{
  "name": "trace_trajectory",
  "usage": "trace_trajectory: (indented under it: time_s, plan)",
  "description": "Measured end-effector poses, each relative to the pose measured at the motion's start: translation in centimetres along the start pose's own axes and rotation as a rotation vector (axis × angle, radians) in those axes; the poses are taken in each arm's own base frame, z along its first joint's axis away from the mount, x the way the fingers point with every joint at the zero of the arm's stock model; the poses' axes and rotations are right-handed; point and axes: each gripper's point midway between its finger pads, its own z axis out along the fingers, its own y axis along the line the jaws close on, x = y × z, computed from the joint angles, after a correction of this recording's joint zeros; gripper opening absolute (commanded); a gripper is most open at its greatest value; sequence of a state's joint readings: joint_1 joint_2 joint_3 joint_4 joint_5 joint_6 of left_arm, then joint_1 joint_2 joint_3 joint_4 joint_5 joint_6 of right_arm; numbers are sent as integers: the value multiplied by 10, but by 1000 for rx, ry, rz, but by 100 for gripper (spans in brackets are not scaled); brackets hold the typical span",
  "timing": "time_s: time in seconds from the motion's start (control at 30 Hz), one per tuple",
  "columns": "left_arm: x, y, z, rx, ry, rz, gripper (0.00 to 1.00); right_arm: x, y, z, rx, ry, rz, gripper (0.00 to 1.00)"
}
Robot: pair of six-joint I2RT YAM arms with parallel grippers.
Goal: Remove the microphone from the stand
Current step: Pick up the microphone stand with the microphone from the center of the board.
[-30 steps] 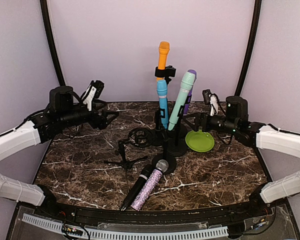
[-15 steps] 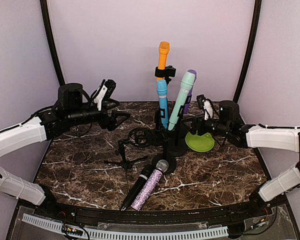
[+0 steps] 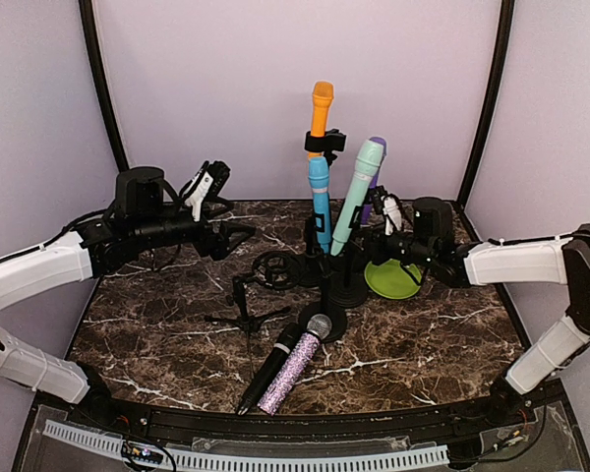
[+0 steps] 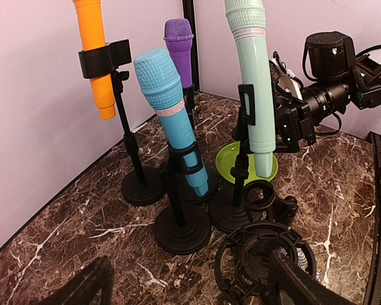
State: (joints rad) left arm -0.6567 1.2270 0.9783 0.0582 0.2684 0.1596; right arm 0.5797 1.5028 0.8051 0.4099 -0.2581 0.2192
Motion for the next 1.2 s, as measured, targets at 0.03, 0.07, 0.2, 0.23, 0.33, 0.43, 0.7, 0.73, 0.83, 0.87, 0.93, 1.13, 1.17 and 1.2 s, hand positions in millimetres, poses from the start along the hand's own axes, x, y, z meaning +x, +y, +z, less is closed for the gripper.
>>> trace_trajectory:
  time_s: [0.03,0.07,0.2,0.23,0.33,0.43,0.7,0.73,0.83,0.87,0.93,1.13,1.17,1.2]
  plan:
    - [0,0,0,-1,1,3,86,-1,0,1,0,-8,-2,45]
    - [1,0,0,-2,2,5,86,-2,1,2,0,-16,-2,43]
    - [3,1,0,-6,7,11,86,-10,6,5,-7,-55,-7,33]
    - [3,1,0,-7,7,11,86,-13,8,5,-10,-67,-7,31]
    - [3,1,1,-6,8,11,86,-19,12,6,-14,-95,-13,24]
    - [4,1,1,-6,9,11,86,-21,9,6,10,-106,-34,17]
    - [5,1,2,-6,13,10,86,-28,9,-6,61,-105,-54,15]
    - [5,1,2,-5,13,10,86,-32,10,-10,64,-110,-58,14]
    - [5,1,2,-4,12,9,86,-44,13,-20,68,-139,-65,14]
    - [5,0,2,-1,11,10,86,-50,16,-24,68,-151,-66,13]
    - [4,-1,2,7,9,8,86,-59,20,-30,65,-168,-69,12]
    - [-4,-11,5,41,-17,0,85,-91,30,-49,57,-244,-79,7]
    - [-7,-15,6,50,-23,3,85,-95,32,-52,57,-254,-78,6]
    - [-10,-20,8,63,-31,8,85,-97,32,-55,58,-258,-76,5]
